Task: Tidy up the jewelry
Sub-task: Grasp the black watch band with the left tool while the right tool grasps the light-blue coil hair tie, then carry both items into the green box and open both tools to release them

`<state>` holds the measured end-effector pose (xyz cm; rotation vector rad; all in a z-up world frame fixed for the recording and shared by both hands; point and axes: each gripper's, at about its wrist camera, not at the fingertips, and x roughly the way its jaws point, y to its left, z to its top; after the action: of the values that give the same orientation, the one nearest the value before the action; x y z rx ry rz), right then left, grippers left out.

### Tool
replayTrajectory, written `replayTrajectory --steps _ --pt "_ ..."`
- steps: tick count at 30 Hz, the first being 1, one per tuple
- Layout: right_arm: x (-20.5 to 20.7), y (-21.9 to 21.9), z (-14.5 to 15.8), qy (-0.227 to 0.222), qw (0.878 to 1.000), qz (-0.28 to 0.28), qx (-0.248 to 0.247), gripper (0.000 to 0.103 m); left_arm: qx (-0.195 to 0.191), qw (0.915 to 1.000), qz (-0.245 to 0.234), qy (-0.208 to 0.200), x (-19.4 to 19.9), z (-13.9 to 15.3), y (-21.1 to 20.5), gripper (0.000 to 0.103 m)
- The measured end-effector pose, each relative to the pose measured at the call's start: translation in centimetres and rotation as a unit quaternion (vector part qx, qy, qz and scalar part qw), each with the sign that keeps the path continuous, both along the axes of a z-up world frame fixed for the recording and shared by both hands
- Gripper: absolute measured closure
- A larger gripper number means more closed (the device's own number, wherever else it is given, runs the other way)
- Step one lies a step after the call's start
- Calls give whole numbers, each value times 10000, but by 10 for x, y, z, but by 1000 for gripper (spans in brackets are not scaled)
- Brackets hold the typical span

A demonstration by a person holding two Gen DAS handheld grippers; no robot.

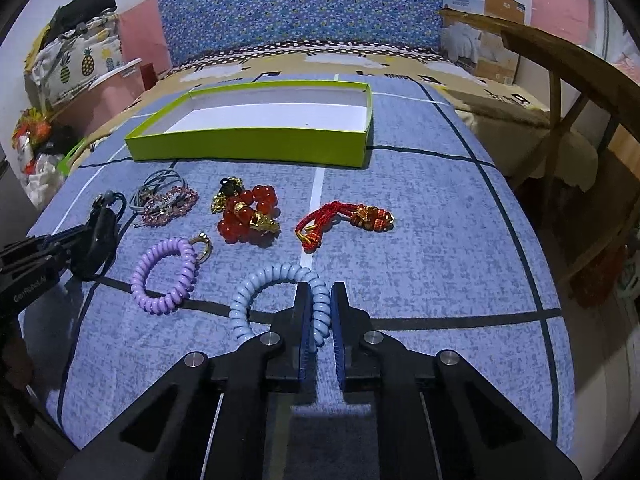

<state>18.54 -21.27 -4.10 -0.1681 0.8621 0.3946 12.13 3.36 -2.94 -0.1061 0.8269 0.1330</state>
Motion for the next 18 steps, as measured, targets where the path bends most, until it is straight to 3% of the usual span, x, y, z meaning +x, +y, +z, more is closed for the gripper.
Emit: replayTrajectory --steps 11,18 --pt "-10 -13 12 -123 9992 -93 375 94 -330 9990 -154 -278 -22 9 5 93" --pt "-14 -11 20 -197 9985 -54 500 94 -314 9984 -137 -441 -30 19 8 93"
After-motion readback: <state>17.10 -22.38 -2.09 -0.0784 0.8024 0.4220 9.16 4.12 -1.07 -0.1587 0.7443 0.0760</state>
